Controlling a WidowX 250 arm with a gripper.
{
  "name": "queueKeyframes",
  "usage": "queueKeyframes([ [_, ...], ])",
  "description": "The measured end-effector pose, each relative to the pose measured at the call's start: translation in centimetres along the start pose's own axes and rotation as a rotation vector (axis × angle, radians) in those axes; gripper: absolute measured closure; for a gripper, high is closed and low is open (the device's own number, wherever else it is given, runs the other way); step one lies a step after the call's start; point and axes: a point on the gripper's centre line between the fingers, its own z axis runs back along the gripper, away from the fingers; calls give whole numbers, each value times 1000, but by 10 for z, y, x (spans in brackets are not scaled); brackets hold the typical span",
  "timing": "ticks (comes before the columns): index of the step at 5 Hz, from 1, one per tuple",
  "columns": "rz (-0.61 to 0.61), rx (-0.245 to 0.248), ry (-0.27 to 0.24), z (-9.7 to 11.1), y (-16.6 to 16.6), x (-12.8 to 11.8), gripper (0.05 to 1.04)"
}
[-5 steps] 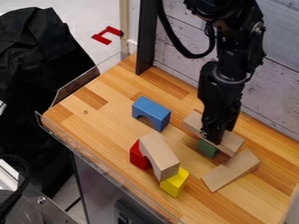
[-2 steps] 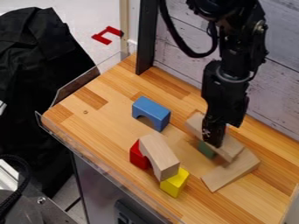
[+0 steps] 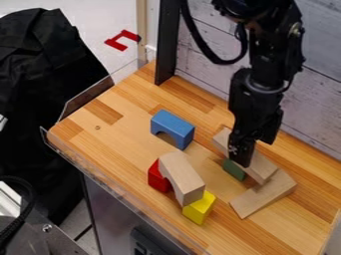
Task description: Put the rectangular block on the cube
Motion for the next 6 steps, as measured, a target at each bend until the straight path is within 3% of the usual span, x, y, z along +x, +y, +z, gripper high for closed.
queueKeyframes([
  [1,-81,-25,-17,32,2,3,83],
  [2,-317,64,-16,55,20,17,83],
  [3,-556,219,26,64,51,31,83],
  [4,-796,258,44,68,81,33,83],
  [5,-1060,160,47,70,81,31,83],
  [6,-1304,104,41,70,80,30,83],
])
